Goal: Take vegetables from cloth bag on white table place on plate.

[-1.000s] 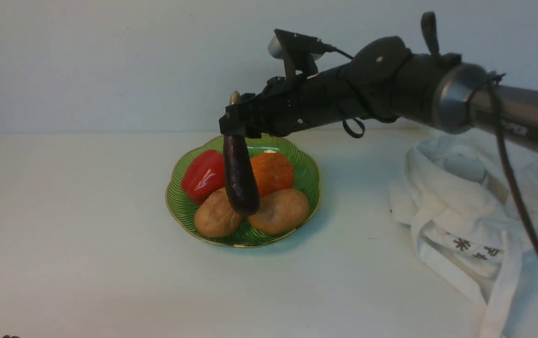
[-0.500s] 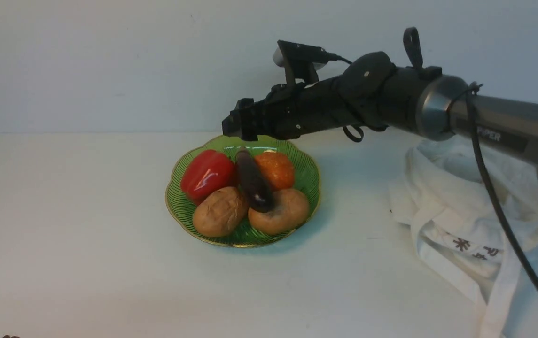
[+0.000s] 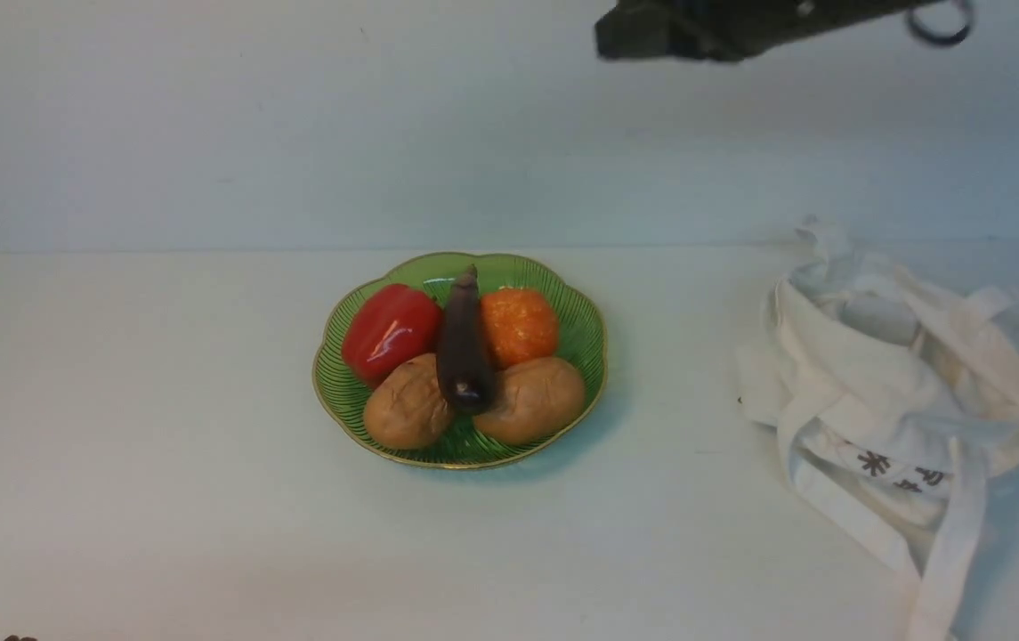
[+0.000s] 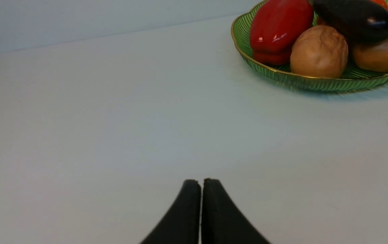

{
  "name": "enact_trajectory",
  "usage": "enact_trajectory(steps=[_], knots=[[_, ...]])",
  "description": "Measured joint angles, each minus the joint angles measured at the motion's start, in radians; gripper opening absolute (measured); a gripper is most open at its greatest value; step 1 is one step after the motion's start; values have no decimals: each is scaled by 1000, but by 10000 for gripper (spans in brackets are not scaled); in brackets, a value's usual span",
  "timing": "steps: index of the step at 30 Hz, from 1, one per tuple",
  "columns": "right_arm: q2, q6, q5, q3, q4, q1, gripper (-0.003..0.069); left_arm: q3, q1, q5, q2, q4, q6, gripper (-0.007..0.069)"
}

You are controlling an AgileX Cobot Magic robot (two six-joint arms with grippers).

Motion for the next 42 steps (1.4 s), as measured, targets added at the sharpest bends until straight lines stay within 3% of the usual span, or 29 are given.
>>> enact_trajectory(steps=[6,10,17,27,42], knots=[[-357,226,22,3,-349,-1,-10,0,0,0,0,0,0,-8],[-589,331,-3,73,-492,-1,-10,0,0,0,0,0,0,-8],[-1125,516,-228,526,-712,-2,-10,0,0,0,0,0,0,-8],[-1595,535,-337,1003,-723,-2,-10,0,0,0,0,0,0,-8],[-1691,535,-307,1125,-679,-2,-10,0,0,0,0,0,0,-8]])
